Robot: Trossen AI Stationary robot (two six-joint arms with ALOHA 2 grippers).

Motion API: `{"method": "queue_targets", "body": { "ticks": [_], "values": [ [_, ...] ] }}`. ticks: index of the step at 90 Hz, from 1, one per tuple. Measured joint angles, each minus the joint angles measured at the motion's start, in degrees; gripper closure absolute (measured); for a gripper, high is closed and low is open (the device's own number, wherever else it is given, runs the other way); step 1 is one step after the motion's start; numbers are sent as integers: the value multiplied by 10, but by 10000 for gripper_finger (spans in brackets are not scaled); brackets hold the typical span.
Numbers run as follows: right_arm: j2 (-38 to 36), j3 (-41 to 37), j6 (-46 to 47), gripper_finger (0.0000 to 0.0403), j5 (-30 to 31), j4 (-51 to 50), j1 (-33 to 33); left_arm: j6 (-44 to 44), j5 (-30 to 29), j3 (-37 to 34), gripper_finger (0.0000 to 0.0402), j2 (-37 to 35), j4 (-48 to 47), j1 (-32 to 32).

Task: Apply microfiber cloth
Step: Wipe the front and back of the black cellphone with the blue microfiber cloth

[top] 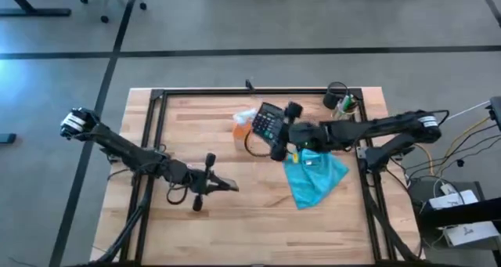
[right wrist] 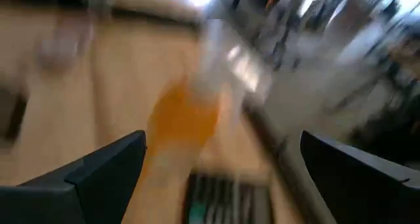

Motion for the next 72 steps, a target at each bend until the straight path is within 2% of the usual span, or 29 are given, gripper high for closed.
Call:
{"method": "queue_targets", "body": {
  "ticks": [10, 21, 38, 62, 72],
  "values": [
    [1, -18, 137, 18, -15, -154, 22, -9, 0, 0, 390, 39, 74, 0],
    [1, -68, 245, 18, -53, -209, 44, -26, -1, 0, 390, 71, 147, 1],
    [1, -168, 320, 18, -105, -180, 62, -105, -1, 0, 390, 111, 246, 19],
    [1, -283, 372, 18, -121, -101, 62, -227, -2, 2, 390, 154, 300, 69],
    [1, -318, 373, 18, -132, -47, 62, -243, -2, 10, 390, 162, 299, 87]
  ]
}}
